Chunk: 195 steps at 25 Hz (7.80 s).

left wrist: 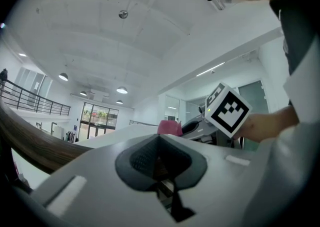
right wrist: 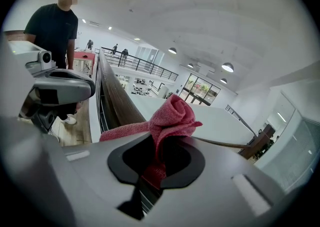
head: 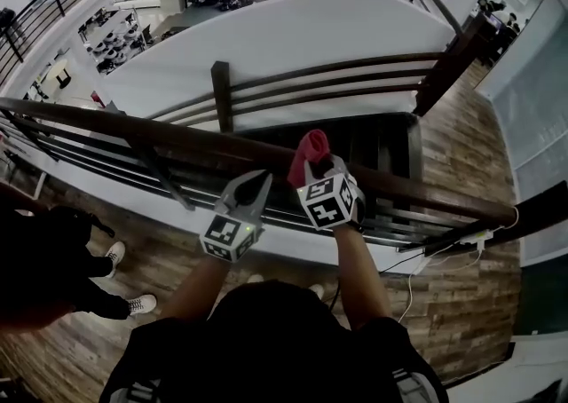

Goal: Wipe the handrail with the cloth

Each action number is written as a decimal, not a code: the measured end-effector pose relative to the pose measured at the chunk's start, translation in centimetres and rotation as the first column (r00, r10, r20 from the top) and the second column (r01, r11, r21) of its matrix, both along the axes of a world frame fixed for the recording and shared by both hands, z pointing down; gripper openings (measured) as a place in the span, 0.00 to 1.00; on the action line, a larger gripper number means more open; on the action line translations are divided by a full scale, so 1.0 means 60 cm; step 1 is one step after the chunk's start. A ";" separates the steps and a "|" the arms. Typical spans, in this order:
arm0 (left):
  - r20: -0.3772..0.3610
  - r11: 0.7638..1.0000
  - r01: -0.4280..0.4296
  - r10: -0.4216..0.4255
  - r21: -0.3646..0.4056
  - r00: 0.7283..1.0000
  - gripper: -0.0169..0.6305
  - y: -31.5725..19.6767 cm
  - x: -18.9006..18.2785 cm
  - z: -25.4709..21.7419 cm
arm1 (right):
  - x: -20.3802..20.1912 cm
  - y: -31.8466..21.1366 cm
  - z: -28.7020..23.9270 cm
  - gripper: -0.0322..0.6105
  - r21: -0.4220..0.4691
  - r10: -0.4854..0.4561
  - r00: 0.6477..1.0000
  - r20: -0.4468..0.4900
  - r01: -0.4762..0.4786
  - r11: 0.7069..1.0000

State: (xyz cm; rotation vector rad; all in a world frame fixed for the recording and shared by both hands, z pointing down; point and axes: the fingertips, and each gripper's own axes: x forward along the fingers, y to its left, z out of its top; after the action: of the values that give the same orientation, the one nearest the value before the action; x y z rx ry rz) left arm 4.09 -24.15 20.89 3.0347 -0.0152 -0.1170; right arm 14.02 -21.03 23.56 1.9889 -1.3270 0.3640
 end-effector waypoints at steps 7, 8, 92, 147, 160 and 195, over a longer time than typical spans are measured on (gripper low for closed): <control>0.004 1.000 -0.001 0.001 0.004 1.000 0.02 0.034 0.031 0.004 | 0.021 0.042 0.002 0.11 0.001 0.003 1.000 0.004 -0.003 1.000; 0.002 1.000 -0.001 0.001 0.001 1.000 0.02 0.043 0.037 0.001 | 0.026 0.053 0.002 0.11 0.000 0.004 1.000 0.007 -0.004 1.000; -0.028 0.982 -0.187 0.186 -0.038 0.982 0.02 0.625 0.429 -0.029 | 0.366 0.646 -0.024 0.11 0.004 0.162 0.986 -0.037 -0.162 0.987; -0.040 0.903 -0.429 0.428 -0.019 0.903 0.02 0.922 0.547 -0.056 | 0.580 1.026 -0.039 0.11 0.005 0.501 0.860 -0.098 -0.503 0.864; -0.032 0.957 -0.291 0.290 0.000 0.956 0.02 0.852 0.502 -0.058 | 0.503 0.941 -0.124 0.11 0.276 0.379 0.925 -0.038 -0.355 0.893; -0.031 0.707 0.706 -0.707 -0.048 0.706 0.02 0.213 -0.150 0.027 | -0.140 0.242 -0.093 0.11 0.591 -0.725 0.636 0.264 0.487 0.643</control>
State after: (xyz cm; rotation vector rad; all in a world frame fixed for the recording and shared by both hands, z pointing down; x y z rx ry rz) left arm -4.92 -11.36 22.52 2.7959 -1.1744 -0.2396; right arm 5.60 -6.49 18.01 1.6566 -2.5531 0.2035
